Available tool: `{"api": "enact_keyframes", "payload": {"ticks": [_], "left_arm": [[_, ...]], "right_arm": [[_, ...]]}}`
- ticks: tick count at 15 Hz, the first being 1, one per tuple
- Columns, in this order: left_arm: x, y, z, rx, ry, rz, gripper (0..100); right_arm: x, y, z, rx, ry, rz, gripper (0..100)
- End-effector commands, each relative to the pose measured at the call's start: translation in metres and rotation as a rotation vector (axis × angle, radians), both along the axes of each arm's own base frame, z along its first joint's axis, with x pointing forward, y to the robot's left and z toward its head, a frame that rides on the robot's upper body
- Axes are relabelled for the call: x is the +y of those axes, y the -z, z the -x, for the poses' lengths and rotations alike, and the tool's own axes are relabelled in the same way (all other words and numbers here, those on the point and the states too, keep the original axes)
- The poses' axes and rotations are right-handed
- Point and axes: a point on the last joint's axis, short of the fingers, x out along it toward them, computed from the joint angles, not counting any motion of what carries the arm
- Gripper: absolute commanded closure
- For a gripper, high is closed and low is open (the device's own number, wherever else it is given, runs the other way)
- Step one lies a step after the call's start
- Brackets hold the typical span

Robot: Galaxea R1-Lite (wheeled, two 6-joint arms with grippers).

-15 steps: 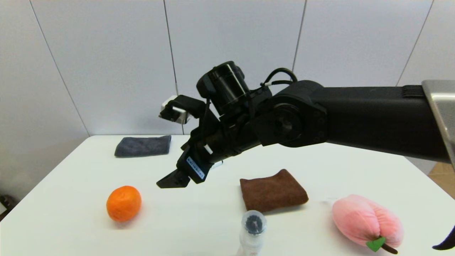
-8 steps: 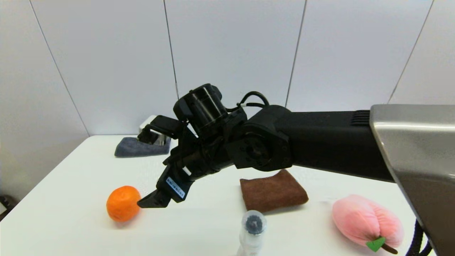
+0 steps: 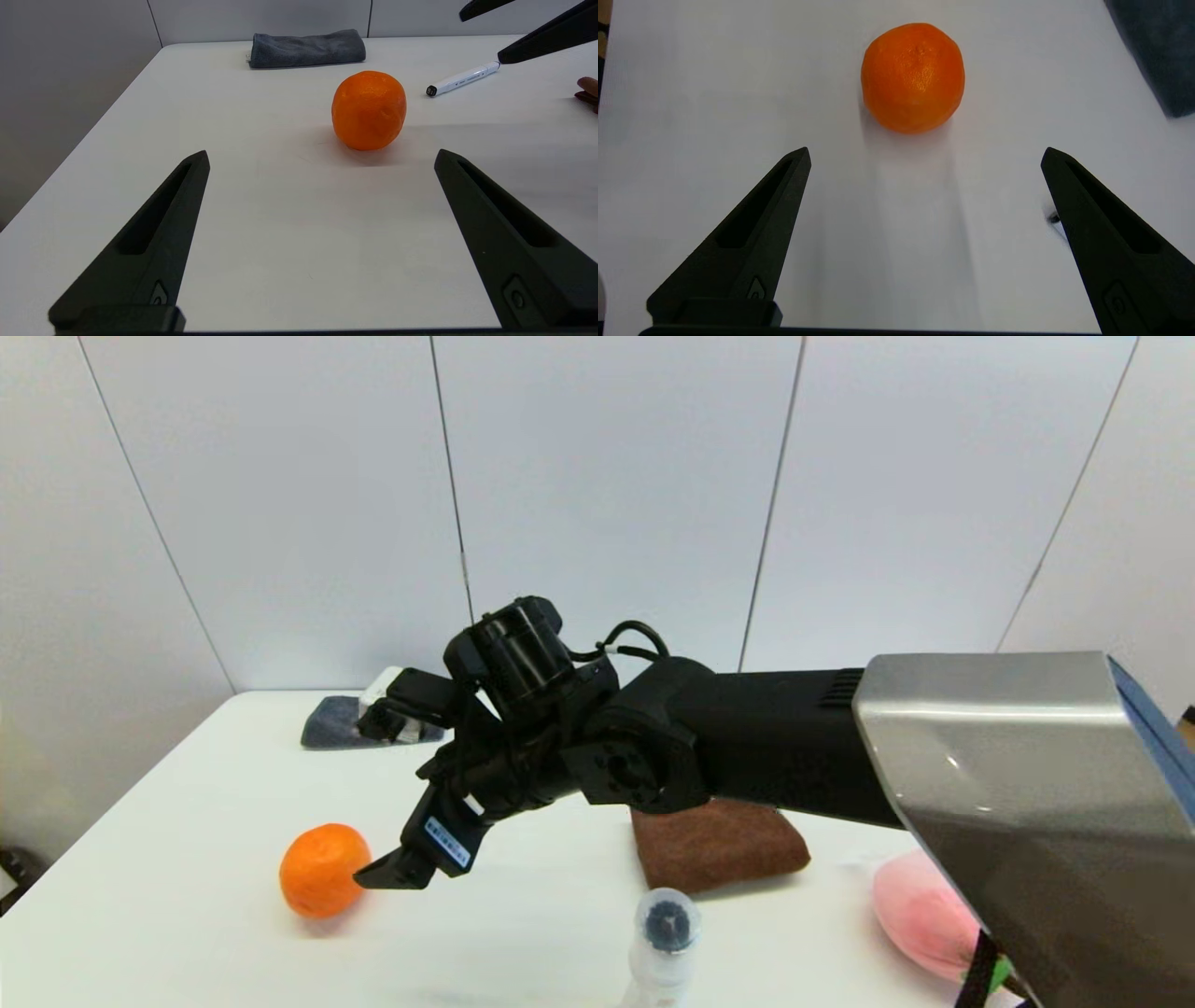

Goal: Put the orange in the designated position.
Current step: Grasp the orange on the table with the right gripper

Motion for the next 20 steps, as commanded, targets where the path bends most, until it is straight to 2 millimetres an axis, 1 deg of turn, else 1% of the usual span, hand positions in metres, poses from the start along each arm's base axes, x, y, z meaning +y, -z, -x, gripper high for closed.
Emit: {"api": "enact_keyframes", "payload": {"ticks": [1,3,4,7,12,20], "left_arm": [[0.000,0.000,0.000,0.000,0.000,0.000,0],[0.000,0.000,0.000,0.000,0.000,0.000,0],[0.000,0.000,0.000,0.000,0.000,0.000,0],[0.000,0.000,0.000,0.000,0.000,0.000,0],[0.000,0.000,0.000,0.001,0.000,0.000,0],[0.000,0.000,0.000,0.001,0.000,0.000,0]], "right_arm": [[0.003,0.007,0.000,0.034,-0.077,-0.017,0],[0.008,0.011,0.003,0.028,-0.095,-0.014,0],[0.011,0.016,0.002,0.023,-0.100,-0.014,0],[0.023,0.024,0.002,-0.020,-0.116,-0.057,0],[0.030,0.039,-0.001,-0.022,-0.112,-0.067,0],[0.040,0.046,-0.008,-0.073,-0.118,-0.142,0]]}}
